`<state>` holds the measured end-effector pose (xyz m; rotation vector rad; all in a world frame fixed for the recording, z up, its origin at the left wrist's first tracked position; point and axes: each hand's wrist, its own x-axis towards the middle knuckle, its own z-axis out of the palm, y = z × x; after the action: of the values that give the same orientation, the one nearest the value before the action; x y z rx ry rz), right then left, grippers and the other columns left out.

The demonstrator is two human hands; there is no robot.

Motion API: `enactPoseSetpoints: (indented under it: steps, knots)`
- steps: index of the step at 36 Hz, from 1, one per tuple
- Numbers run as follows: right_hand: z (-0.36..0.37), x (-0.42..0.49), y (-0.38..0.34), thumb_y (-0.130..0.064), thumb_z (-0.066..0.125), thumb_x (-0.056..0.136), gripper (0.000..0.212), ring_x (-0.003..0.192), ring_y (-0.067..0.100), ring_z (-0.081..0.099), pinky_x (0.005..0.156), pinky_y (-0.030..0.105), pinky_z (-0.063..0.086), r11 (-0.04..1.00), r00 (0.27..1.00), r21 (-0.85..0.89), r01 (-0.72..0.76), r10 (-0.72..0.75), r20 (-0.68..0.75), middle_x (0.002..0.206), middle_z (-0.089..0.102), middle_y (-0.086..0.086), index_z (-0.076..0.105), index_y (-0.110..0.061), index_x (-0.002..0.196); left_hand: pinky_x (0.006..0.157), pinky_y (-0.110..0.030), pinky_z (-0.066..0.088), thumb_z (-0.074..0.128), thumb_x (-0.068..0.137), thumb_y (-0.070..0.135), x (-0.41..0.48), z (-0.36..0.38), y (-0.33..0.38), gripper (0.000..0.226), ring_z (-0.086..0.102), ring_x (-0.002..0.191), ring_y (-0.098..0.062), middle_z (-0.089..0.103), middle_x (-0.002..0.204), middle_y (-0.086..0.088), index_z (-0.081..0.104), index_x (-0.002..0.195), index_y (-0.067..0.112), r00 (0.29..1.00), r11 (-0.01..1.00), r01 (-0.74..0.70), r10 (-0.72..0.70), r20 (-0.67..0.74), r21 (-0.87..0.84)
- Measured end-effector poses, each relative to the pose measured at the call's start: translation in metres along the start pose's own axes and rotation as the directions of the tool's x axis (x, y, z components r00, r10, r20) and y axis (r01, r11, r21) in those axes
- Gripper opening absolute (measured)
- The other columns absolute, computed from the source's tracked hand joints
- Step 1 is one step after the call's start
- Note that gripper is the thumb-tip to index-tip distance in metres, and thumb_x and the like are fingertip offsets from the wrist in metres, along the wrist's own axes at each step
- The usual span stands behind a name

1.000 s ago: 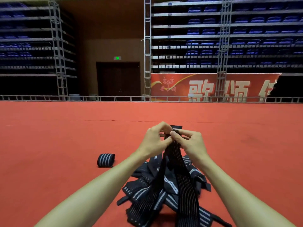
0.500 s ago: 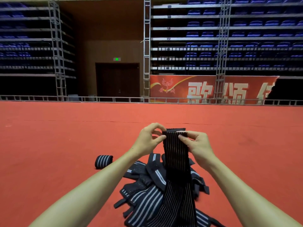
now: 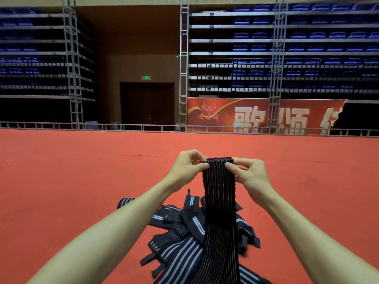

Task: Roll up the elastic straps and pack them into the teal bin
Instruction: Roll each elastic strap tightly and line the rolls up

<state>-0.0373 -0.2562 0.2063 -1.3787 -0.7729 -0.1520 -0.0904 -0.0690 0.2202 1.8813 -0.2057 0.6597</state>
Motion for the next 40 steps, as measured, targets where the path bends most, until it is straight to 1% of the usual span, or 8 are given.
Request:
enactPoseSetpoints:
  steps: [3, 8, 12, 16, 20, 26, 32, 40]
  knots:
    - [-0.005, 0.005, -0.005, 0.001, 0.069, 0.087, 0.01, 0.076, 0.015, 0.071, 0.065, 0.027, 0.058, 0.999, 1.0, -0.046, 0.016, -0.017, -0.013, 0.083, 0.076, 0.002, 0.075, -0.007, 0.086, 0.089, -0.04, 0.054, 0.068, 0.087, -0.003, 0.005, -0.001, 0.009, 0.021, 0.066, 0.083, -0.016, 0.069, 0.087, -0.007, 0.062, 0.077, 0.014, 0.999, 0.999, 0.01, -0.012, 0.04, 0.049]
    - [-0.013, 0.017, -0.008, -0.003, 0.076, 0.082, 0.009, 0.085, 0.022, 0.072, 0.08, 0.039, 0.059, 0.975, 0.995, -0.208, 0.072, -0.084, -0.051, 0.095, 0.075, 0.004, 0.078, -0.012, 0.083, 0.077, -0.041, 0.056, 0.069, 0.088, 0.002, 0.017, -0.001, 0.023, 0.017, 0.067, 0.08, -0.026, 0.07, 0.09, -0.015, 0.061, 0.078, 0.012, 0.999, 0.988, 0.028, -0.032, 0.027, 0.149]
    - [-0.015, 0.023, -0.016, -0.009, 0.074, 0.086, 0.005, 0.088, 0.024, 0.073, 0.076, 0.041, 0.061, 0.975, 0.993, -0.216, 0.06, -0.081, -0.09, 0.099, 0.075, 0.005, 0.078, -0.013, 0.085, 0.086, -0.046, 0.059, 0.066, 0.089, -0.004, 0.024, 0.003, 0.031, 0.019, 0.07, 0.091, -0.038, 0.067, 0.088, -0.017, 0.059, 0.076, 0.009, 0.999, 0.994, 0.043, -0.043, -0.003, 0.099]
    - [-0.02, 0.028, -0.019, -0.011, 0.075, 0.086, 0.013, 0.087, 0.025, 0.072, 0.075, 0.041, 0.061, 0.98, 0.99, -0.194, 0.048, -0.073, -0.124, 0.106, 0.072, 0.013, 0.076, 0.0, 0.092, 0.088, -0.039, 0.059, 0.066, 0.089, -0.005, 0.026, 0.002, 0.039, 0.019, 0.07, 0.091, -0.031, 0.066, 0.09, -0.016, 0.059, 0.077, 0.008, 0.999, 0.997, 0.039, -0.04, 0.017, 0.068]
    - [-0.022, 0.026, -0.023, -0.007, 0.076, 0.083, 0.005, 0.087, 0.025, 0.074, 0.077, 0.044, 0.061, 0.98, 0.985, -0.183, 0.078, -0.104, -0.138, 0.097, 0.076, 0.009, 0.078, -0.006, 0.088, 0.085, -0.036, 0.06, 0.069, 0.087, -0.003, 0.026, 0.001, 0.044, 0.017, 0.069, 0.088, -0.028, 0.067, 0.09, -0.015, 0.061, 0.076, 0.007, 1.0, 0.998, 0.015, -0.017, 0.025, 0.065]
    - [-0.019, 0.021, -0.028, 0.002, 0.076, 0.08, 0.017, 0.074, 0.022, 0.073, 0.07, 0.04, 0.061, 0.988, 0.981, -0.115, 0.102, -0.119, -0.15, 0.078, 0.076, 0.006, 0.074, -0.014, 0.079, 0.081, -0.037, 0.061, 0.07, 0.086, -0.002, 0.027, 0.003, 0.044, 0.016, 0.068, 0.085, -0.025, 0.067, 0.09, -0.014, 0.061, 0.077, 0.006, 1.0, 0.999, -0.001, 0.0, 0.011, 0.044]
    - [-0.022, 0.019, -0.031, 0.004, 0.077, 0.08, 0.017, 0.071, 0.018, 0.071, 0.064, 0.033, 0.06, 0.988, 0.97, -0.107, 0.115, -0.135, -0.204, 0.077, 0.073, 0.01, 0.07, -0.012, 0.077, 0.079, -0.037, 0.06, 0.074, 0.085, 0.002, 0.028, 0.008, 0.047, 0.017, 0.068, 0.082, -0.021, 0.068, 0.086, -0.004, 0.063, 0.077, 0.012, 0.999, 0.998, -0.038, 0.039, -0.014, 0.057]
    - [-0.028, 0.017, -0.033, 0.001, 0.08, 0.077, 0.028, 0.073, 0.02, 0.07, 0.066, 0.039, 0.06, 0.986, 0.961, -0.125, 0.109, -0.137, -0.241, 0.078, 0.067, 0.007, 0.059, -0.017, 0.083, 0.068, -0.032, 0.058, 0.075, 0.083, -0.001, 0.026, 0.012, 0.047, 0.022, 0.067, 0.074, -0.019, 0.068, 0.091, -0.013, 0.057, 0.086, 0.012, 0.998, 0.998, -0.063, 0.064, -0.026, 0.017]
